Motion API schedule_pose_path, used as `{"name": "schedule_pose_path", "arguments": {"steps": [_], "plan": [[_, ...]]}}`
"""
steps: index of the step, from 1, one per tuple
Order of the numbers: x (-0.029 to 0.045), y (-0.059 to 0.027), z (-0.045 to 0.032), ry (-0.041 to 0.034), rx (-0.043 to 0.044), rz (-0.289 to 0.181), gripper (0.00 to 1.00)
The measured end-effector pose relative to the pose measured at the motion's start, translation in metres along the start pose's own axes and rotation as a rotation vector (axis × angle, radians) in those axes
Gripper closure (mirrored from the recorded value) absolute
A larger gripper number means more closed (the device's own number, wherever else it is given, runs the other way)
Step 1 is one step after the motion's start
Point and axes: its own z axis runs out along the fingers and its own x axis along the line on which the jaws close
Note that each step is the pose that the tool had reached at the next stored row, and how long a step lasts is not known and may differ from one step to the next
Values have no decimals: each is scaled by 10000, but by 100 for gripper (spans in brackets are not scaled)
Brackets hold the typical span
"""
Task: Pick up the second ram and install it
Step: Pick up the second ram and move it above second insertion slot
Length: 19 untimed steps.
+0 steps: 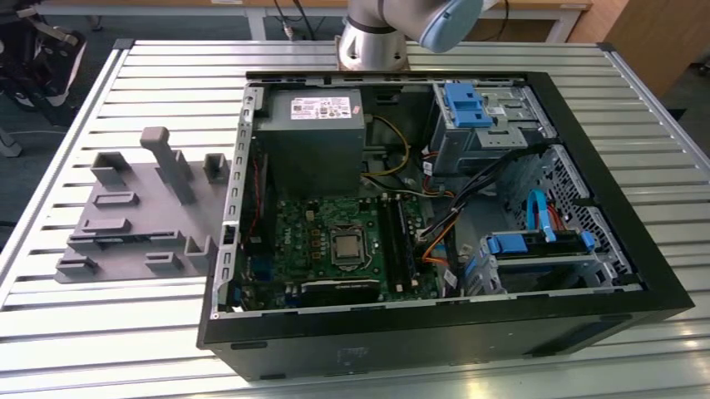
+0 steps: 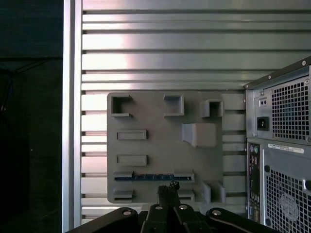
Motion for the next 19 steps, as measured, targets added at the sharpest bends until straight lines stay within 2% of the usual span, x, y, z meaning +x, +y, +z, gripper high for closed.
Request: {"name": "schedule_pose_path", "arguments": {"steps": [10, 15, 19], "plan": [[8, -1, 2, 30, 117, -686, 89], [30, -2, 8, 45, 122, -849, 89], [46, -3, 14, 58, 120, -1236, 89]]}}
